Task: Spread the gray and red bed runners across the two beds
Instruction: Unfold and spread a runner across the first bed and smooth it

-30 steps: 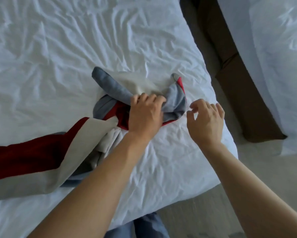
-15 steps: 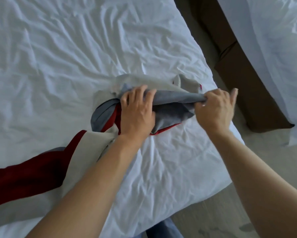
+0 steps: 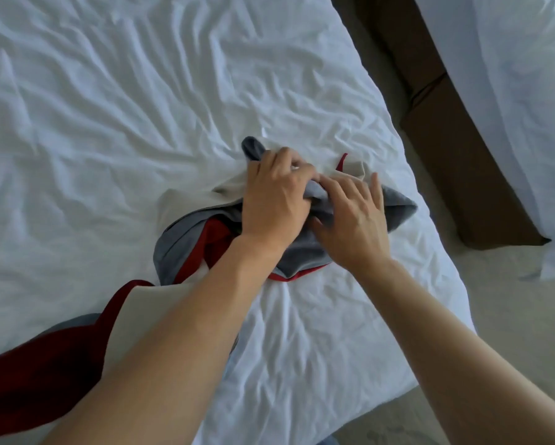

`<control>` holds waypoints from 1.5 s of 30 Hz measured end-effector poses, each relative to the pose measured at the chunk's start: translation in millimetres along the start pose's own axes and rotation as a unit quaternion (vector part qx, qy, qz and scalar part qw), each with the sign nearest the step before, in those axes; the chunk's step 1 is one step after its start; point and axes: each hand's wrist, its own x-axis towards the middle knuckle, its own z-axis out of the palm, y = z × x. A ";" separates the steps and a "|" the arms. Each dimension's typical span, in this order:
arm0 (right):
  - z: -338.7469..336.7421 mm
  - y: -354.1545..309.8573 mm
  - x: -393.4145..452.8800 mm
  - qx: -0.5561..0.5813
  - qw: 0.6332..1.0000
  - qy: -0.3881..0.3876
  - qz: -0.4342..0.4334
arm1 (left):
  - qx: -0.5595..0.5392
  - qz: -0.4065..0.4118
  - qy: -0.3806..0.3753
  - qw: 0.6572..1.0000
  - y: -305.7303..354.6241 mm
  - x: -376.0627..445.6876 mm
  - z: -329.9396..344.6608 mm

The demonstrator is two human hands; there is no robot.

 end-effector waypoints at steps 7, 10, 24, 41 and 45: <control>-2.1 55.7 24.6 0.027 0.985 0.096 0.142 | 0.002 -0.072 -0.015 0.997 6.2 11.5 28.4; -6.4 85.6 35.2 0.080 0.979 0.095 0.162 | 0.027 -0.073 -0.004 0.997 12.1 22.0 39.6; -27.8 236.8 88.0 0.097 0.981 0.029 0.164 | 0.050 -0.076 -0.008 0.996 123.5 139.0 113.9; 26.8 266.6 115.5 0.285 0.931 -0.065 0.219 | 0.091 -0.090 -0.008 0.992 130.4 196.7 167.1; 22.5 277.0 78.0 0.354 0.894 -0.098 0.256 | 0.098 -0.023 -0.035 0.994 166.7 192.1 180.9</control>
